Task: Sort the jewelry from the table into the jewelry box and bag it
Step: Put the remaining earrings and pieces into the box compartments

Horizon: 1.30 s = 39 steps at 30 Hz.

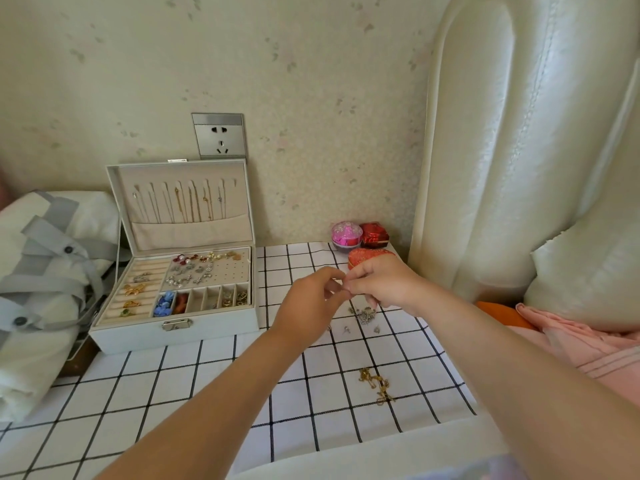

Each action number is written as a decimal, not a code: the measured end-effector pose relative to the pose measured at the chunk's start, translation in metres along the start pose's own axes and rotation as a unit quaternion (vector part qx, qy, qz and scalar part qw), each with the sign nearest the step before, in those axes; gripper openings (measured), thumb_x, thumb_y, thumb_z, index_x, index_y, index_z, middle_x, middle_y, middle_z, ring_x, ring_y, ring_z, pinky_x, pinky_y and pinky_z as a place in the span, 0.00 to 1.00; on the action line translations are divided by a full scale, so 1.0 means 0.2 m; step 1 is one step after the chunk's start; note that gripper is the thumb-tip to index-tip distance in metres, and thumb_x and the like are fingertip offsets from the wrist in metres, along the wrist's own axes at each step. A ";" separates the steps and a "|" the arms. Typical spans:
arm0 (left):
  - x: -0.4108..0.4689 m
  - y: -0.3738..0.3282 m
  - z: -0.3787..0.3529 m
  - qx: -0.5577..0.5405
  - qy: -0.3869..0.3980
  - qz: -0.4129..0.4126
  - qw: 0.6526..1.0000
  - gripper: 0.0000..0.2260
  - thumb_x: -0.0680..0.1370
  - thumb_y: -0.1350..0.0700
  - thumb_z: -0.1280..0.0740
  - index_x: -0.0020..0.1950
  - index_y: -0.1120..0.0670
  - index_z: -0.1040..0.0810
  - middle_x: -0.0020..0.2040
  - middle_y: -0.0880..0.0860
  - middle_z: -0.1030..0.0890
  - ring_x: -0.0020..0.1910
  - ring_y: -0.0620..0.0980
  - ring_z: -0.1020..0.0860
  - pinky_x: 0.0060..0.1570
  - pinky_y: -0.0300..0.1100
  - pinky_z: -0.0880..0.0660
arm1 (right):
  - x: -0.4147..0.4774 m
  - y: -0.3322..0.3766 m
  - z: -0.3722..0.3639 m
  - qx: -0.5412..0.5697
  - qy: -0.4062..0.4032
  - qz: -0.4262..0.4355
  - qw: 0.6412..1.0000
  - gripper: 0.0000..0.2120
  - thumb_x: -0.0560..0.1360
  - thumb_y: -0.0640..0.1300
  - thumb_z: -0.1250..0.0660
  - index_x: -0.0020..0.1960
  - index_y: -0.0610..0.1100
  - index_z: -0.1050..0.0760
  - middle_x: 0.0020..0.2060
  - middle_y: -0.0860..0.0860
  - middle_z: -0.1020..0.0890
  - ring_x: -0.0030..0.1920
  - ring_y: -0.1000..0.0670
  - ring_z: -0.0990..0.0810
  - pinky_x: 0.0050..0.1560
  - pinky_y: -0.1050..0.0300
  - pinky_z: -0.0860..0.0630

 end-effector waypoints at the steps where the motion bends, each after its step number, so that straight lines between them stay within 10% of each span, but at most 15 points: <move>1: 0.00 0.00 0.01 -0.022 -0.011 0.007 1.000 0.07 0.77 0.51 0.30 0.55 0.47 0.20 0.44 0.43 0.17 0.43 0.40 0.21 0.46 0.36 0.23 | 0.00 0.00 0.00 0.019 -0.003 -0.009 1.000 0.06 0.74 0.43 0.25 0.51 0.45 0.18 0.36 0.49 0.15 0.25 0.54 0.27 0.24 0.62 0.36; 20: -0.05 0.14 0.06 0.059 0.019 0.076 0.995 0.04 0.78 0.52 0.31 0.50 0.42 0.22 0.43 0.39 0.20 0.37 0.38 0.24 0.44 0.39 0.24 | -0.02 -0.01 -0.20 -0.334 0.130 0.053 0.932 0.07 0.70 0.46 0.23 0.49 0.51 0.14 0.44 0.59 0.15 0.45 0.57 0.18 0.48 0.58 0.20; 29: -0.10 0.08 0.22 0.064 0.003 0.013 0.998 0.08 0.77 0.54 0.30 0.54 0.43 0.22 0.44 0.38 0.20 0.41 0.42 0.22 0.47 0.42 0.22 | 0.00 0.15 -0.22 -0.228 0.055 0.096 0.967 0.06 0.72 0.41 0.26 0.47 0.49 0.15 0.36 0.57 0.17 0.30 0.58 0.20 0.30 0.63 0.23; 39: -0.19 0.23 0.66 0.105 -0.058 0.017 0.993 0.09 0.79 0.55 0.32 0.58 0.45 0.18 0.47 0.38 0.20 0.45 0.40 0.22 0.51 0.37 0.24 | 0.11 0.42 -0.38 -0.123 -0.014 0.147 0.981 0.07 0.70 0.42 0.21 0.47 0.48 0.15 0.39 0.54 0.15 0.39 0.60 0.17 0.38 0.70 0.25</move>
Point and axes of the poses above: each hand's wrist, its own x-axis towards the middle knuckle, its own z-axis out of the back of the hand, y = z × x, the point moved 7 cm from there along x, towards the middle knuckle
